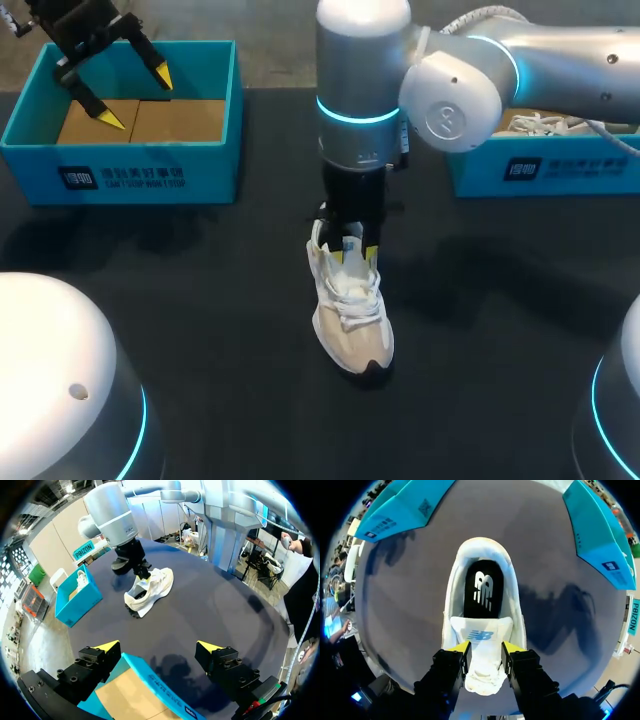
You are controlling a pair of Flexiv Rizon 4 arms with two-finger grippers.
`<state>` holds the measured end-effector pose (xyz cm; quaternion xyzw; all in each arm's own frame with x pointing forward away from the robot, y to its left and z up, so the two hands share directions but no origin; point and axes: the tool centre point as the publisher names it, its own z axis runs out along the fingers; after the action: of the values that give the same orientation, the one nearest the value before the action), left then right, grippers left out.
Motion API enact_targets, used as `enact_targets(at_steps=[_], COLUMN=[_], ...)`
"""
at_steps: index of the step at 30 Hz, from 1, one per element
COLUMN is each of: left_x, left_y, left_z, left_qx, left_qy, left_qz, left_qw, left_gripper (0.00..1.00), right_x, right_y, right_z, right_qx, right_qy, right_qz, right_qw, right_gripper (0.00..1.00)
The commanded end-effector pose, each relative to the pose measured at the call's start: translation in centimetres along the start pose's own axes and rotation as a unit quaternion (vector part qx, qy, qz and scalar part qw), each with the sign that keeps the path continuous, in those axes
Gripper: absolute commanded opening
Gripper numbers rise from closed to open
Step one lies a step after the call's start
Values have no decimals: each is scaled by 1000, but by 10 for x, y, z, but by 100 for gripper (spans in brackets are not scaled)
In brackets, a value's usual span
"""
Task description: Take the shoe out of the shoebox, open the shoe tongue, remove and reinsert the insole, then place the shoe into the shoebox
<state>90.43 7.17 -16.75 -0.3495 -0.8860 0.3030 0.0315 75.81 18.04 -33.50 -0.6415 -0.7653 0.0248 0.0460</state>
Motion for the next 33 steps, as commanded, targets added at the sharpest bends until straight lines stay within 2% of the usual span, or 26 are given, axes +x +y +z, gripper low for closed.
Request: enact_targets(at_steps=[1,6,8,11,14,16,17,18,31,32,33], left_x=[1,1,1,1,1,1,1,1,1,1,1], left_y=[0,0,0,0,0,0,0,0,0,0,0], left_z=[0,0,0,0,0,0,0,0,0,0,0], left_qx=[-2,-2,-2,-2,-2,-2,-2,-2,-2,-2,-2], left_qy=[0,0,0,0,0,0,0,0,0,0,0], left_qz=[0,0,0,0,0,0,0,0,0,0,0], left_qw=[1000,1000,1000,1000,1000,1000,1000,1000,1000,1000,1000], left_gripper=[100,100,100,100,100,100,100,100,100,100,100], right_x=[-2,-6,-7,-4,4,9,9,9,9,10,11], right_y=[3,0,1,8,15,20,20,20,20,24,27], right_z=[6,-10,-18,-22,-26,-30,-30,-30,-30,-32,-33], right_qx=[5,-25,-40,-63,-84,-95,-95,-95,-95,-75,-77], right_qy=[8,9,0,-5,-15,-28,-28,-28,-28,-47,-57], right_qz=[-2,-5,-30,-100,-186,-240,-240,-240,-240,-284,-303], right_qw=[1000,1000,999,993,979,966,966,966,966,955,948], right_gripper=[38,37,41,46,51,66,93,100,100,100,100])
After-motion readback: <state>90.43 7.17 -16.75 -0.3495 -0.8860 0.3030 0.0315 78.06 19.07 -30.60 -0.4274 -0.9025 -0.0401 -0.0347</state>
